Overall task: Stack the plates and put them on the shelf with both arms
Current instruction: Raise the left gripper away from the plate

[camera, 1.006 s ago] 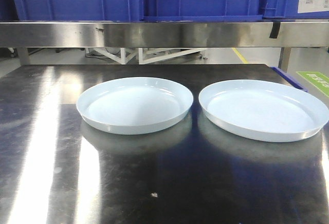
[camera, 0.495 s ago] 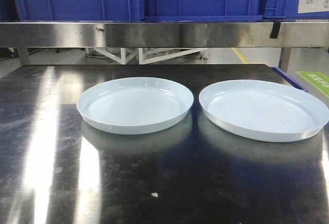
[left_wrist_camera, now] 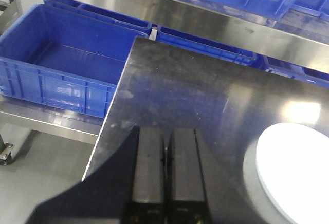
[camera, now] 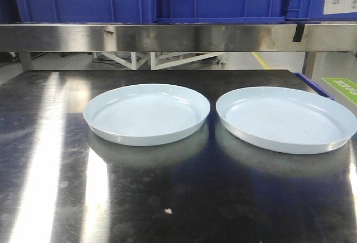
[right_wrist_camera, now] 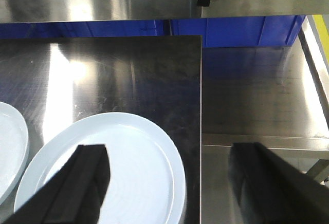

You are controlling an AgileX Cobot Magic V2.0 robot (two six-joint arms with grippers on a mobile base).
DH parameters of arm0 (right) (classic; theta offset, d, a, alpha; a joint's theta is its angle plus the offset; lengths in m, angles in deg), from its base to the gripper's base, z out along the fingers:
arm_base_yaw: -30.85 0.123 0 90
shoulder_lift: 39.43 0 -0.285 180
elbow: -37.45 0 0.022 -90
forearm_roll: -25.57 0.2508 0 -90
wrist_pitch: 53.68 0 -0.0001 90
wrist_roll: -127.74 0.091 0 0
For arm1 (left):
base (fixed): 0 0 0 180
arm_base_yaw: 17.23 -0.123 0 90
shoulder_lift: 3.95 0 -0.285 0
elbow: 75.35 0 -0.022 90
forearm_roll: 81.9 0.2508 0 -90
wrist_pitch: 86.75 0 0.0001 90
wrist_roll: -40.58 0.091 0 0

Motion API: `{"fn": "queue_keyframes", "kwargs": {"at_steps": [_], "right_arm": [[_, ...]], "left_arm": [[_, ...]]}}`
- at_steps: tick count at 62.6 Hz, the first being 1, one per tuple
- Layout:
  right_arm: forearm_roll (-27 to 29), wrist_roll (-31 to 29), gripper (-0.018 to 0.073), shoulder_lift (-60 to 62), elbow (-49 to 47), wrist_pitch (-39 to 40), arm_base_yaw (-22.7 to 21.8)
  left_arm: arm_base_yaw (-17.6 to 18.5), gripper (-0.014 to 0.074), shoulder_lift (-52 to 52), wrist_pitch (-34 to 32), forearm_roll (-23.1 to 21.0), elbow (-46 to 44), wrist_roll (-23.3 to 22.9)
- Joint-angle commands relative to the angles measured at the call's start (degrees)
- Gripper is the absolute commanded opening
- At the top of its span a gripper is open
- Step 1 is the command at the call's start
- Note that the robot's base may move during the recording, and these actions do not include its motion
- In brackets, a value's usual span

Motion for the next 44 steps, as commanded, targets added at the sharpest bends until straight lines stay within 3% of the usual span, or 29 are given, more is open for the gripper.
{"fn": "queue_keyframes", "kwargs": {"at_steps": [1,44], "right_arm": [[0.0,-0.6,0.0592,0.6,-2.1,4.0,0.1],[0.0,-0.6,0.0592,0.6,-2.1,2.9,0.1]], "left_arm": [[-0.5,0.0101,-2.4,-5.3,0.3,0.3,-0.4],[-0.5,0.0101,-5.4,-4.3,1.7,3.4,-0.4]]}}
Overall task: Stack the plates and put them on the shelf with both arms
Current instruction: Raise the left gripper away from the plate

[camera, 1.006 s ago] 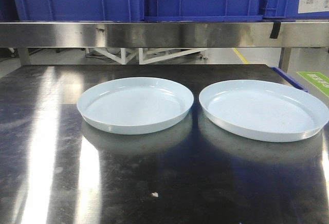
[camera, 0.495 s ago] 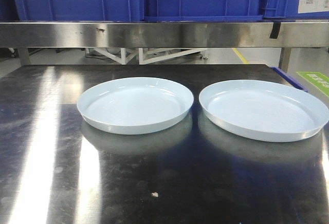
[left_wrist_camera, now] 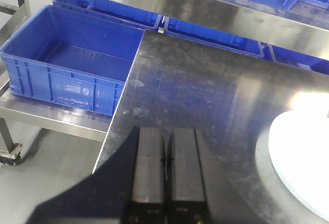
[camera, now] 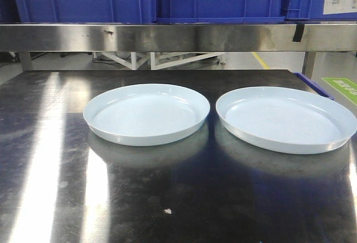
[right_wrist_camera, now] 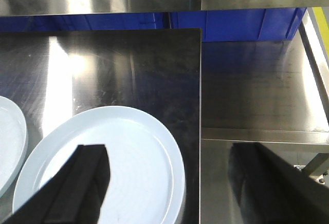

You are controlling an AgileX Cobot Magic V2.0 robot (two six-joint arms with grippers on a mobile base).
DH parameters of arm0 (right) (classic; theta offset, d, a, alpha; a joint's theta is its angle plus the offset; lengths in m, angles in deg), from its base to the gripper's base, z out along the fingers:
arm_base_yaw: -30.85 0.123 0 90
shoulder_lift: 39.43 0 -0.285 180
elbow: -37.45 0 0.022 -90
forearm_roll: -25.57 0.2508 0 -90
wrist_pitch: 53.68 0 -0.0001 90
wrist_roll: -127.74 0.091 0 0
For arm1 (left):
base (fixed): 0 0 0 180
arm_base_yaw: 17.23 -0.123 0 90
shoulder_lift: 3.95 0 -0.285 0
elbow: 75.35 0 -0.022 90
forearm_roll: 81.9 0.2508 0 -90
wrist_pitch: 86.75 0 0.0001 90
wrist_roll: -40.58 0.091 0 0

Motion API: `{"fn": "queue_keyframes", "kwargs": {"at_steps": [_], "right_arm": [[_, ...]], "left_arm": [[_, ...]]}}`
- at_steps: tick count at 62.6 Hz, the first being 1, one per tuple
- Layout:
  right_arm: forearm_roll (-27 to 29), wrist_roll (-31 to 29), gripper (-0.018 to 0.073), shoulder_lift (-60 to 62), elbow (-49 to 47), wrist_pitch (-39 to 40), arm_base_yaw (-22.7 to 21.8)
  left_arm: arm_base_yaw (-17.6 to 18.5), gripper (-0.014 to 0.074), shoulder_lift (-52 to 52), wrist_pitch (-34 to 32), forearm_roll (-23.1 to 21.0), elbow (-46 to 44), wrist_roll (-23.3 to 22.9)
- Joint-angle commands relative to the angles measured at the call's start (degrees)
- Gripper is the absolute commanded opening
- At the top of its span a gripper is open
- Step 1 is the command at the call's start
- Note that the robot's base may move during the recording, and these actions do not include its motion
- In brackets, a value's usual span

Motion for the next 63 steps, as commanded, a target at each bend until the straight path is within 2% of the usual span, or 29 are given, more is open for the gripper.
{"fn": "queue_keyframes", "kwargs": {"at_steps": [1,34,39,45,48,49,53,63], "right_arm": [[0.0,-0.6,0.0592,0.6,-2.1,4.0,0.1],[0.0,-0.6,0.0577,0.6,-2.1,2.6,0.1],[0.0,-0.6,0.0475,0.6,-2.1,2.3,0.1],[0.0,-0.6,0.0232,0.6,-2.1,0.4,0.1],[0.0,-0.6,0.0062,0.6,-2.1,-1.1,0.1],[0.0,-0.6,0.0030,0.6,-2.1,-1.5,0.1],[0.0,-0.6,0.0085,0.6,-2.1,-2.4,0.1],[0.0,-0.6,0.0100,0.6,-2.1,-3.6,0.1]], "left_arm": [[0.0,0.0101,0.1,-3.9,0.3,-1.7,-0.4],[0.0,0.0101,0.1,-3.3,0.3,-1.7,-0.4],[0.0,0.0101,0.1,-3.3,0.3,-1.7,-0.4],[0.0,0.0101,0.1,-3.3,0.3,-1.7,-0.4],[0.0,0.0101,0.1,-3.3,0.3,-1.7,-0.4],[0.0,0.0101,0.1,-3.3,0.3,-1.7,-0.4],[0.0,0.0101,0.1,-3.3,0.3,-1.7,-0.4],[0.0,0.0101,0.1,-3.3,0.3,-1.7,-0.4]]}}
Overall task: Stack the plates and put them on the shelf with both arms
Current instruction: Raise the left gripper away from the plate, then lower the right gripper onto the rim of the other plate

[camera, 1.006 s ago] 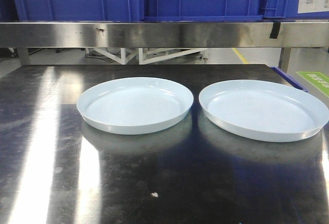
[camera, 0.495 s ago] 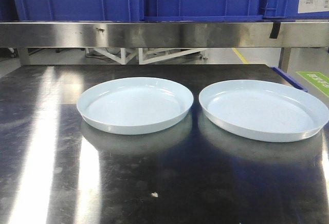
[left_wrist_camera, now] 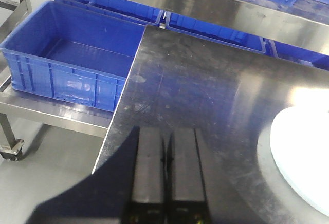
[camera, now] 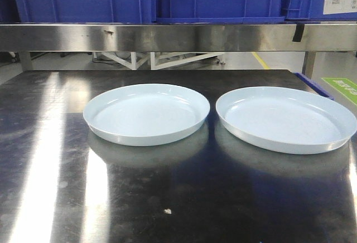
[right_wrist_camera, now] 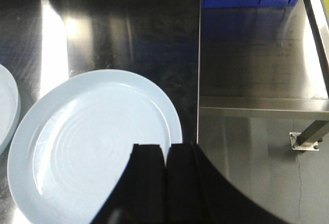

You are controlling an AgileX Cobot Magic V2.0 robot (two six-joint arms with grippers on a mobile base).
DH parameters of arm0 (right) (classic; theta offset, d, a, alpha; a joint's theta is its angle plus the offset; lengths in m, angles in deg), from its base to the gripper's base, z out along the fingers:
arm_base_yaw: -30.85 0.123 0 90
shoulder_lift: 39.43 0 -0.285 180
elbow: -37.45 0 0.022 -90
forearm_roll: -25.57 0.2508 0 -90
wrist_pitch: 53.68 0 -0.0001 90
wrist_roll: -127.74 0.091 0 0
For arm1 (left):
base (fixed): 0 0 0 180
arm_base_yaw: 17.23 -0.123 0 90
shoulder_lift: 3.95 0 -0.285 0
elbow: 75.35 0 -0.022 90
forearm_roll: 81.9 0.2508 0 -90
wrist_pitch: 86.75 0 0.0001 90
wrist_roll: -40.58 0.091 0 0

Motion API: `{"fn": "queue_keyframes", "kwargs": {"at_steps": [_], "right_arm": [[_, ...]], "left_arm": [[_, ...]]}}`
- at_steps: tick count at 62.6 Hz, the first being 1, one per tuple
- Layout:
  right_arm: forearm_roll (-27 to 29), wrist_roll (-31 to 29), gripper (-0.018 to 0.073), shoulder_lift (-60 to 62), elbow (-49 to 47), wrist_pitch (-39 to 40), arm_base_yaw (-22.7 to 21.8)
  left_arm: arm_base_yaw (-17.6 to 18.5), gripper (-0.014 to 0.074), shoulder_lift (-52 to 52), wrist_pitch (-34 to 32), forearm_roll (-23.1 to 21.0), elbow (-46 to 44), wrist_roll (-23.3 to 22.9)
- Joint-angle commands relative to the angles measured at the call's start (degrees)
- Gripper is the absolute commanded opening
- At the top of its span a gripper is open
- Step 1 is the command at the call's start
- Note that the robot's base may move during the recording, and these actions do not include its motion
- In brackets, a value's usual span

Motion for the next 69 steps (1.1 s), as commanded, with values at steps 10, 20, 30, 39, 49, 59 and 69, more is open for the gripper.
{"fn": "queue_keyframes", "kwargs": {"at_steps": [10,20,30,39,49,59,69], "right_arm": [[0.0,-0.6,0.0304,0.6,-2.1,3.2,0.1],[0.0,-0.6,0.0529,0.6,-2.1,2.5,0.1],[0.0,-0.6,0.0516,0.4,-2.1,2.2,0.1],[0.0,-0.6,0.0516,-2.6,-2.1,3.2,0.1],[0.0,-0.6,0.0516,-8.5,-2.1,8.0,0.1],[0.0,-0.6,0.0516,-15.1,-4.2,10.9,0.1],[0.0,-0.6,0.0516,-21.9,-8.2,9.5,0.0]], "left_arm": [[0.0,0.0101,0.1,-4.0,0.3,-1.7,-0.4],[0.0,0.0101,0.1,-4.0,0.3,-1.7,-0.4],[0.0,0.0101,0.1,-4.0,0.3,-1.7,-0.4],[0.0,0.0101,0.1,-4.1,0.3,-1.7,-0.4],[0.0,0.0101,0.1,-4.1,0.3,-1.7,-0.4],[0.0,0.0101,0.1,-4.1,0.3,-1.7,-0.4],[0.0,0.0101,0.1,-4.1,0.3,-1.7,-0.4]]}}
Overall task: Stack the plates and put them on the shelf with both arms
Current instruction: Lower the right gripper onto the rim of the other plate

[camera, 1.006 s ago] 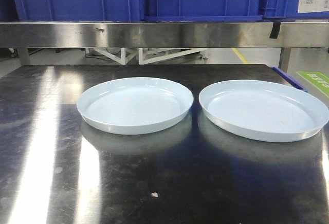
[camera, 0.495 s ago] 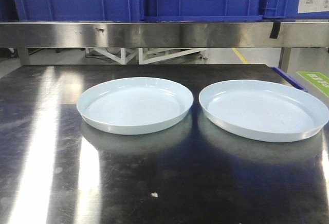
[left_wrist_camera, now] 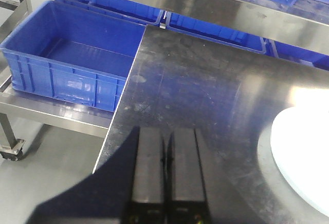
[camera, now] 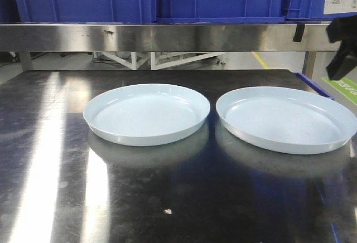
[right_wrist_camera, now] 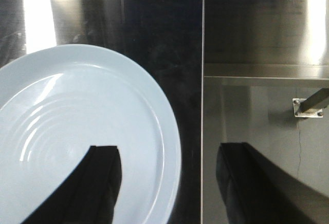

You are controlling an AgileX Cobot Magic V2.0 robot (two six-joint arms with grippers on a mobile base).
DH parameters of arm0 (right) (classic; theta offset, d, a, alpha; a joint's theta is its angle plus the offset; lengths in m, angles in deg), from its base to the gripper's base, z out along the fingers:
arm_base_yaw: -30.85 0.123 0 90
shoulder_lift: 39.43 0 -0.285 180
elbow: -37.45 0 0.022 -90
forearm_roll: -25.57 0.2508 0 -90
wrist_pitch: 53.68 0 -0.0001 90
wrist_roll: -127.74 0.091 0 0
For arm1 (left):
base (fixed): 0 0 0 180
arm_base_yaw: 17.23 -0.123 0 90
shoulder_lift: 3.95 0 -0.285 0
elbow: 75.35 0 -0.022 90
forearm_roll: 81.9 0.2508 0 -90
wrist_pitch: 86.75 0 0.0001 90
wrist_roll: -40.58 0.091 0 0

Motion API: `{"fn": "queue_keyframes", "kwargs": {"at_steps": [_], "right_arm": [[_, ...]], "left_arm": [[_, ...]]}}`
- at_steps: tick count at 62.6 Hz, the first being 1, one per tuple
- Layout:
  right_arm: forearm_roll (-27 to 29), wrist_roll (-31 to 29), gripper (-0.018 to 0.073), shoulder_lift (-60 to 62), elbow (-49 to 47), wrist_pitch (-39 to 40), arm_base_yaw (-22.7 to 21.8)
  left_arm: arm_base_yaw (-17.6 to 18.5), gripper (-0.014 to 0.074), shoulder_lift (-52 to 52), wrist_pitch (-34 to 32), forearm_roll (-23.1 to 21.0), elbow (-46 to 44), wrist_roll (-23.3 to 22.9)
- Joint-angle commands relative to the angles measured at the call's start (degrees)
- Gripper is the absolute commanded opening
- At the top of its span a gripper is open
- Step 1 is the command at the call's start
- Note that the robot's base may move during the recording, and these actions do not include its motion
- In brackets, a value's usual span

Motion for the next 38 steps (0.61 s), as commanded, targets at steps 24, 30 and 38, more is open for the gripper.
{"fn": "queue_keyframes", "kwargs": {"at_steps": [24,30,38], "right_arm": [[0.0,-0.6,0.0516,-8.6,-7.6,2.3,-1.1],[0.0,-0.6,0.0516,-9.6,-7.6,2.3,-2.2],[0.0,-0.6,0.0502,-10.5,-7.6,2.3,-2.7]], "left_arm": [[0.0,0.0101,0.1,-4.1,0.3,-1.7,-0.4],[0.0,0.0101,0.1,-4.1,0.3,-1.7,-0.4],[0.0,0.0101,0.1,-4.1,0.3,-1.7,-0.4]]}}
